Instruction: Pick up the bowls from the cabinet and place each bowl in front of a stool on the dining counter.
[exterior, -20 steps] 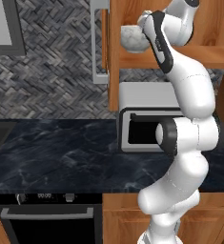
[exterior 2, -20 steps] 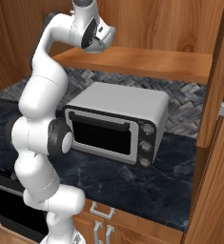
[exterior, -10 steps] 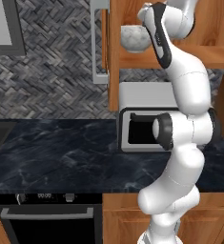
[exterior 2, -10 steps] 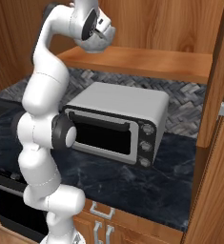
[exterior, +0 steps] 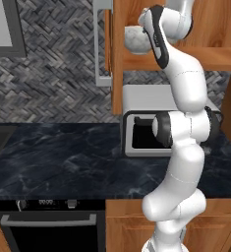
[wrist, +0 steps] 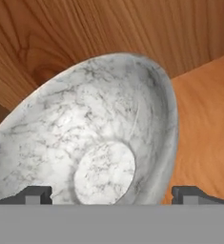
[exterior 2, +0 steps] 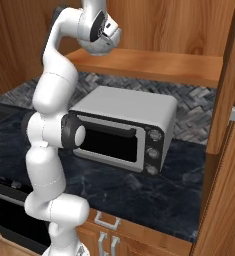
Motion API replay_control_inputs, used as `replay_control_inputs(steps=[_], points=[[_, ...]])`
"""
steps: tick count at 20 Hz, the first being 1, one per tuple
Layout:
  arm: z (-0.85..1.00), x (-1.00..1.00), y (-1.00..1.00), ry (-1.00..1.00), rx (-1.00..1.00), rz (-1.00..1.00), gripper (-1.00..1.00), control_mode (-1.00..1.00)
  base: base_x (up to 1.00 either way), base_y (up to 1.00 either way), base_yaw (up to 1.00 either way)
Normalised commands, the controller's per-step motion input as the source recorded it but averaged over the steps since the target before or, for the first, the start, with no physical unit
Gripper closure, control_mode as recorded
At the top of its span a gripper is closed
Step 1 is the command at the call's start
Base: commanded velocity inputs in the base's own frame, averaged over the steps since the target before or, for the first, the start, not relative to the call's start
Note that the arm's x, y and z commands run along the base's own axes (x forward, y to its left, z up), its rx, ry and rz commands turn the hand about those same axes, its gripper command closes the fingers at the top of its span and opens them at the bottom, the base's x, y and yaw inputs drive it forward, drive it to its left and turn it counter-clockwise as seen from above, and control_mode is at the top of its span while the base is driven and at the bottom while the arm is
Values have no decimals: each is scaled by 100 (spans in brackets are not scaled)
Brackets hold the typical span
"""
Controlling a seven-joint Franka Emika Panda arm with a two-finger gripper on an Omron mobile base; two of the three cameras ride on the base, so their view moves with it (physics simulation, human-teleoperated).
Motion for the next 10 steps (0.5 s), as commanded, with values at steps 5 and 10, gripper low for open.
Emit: replay_control_inputs(steps=[5,10], points=[[0,41,0,24,0,0,-100,-100,0,0,0],[-4,1,0,31,0,0,100,-100,0,0,0]])
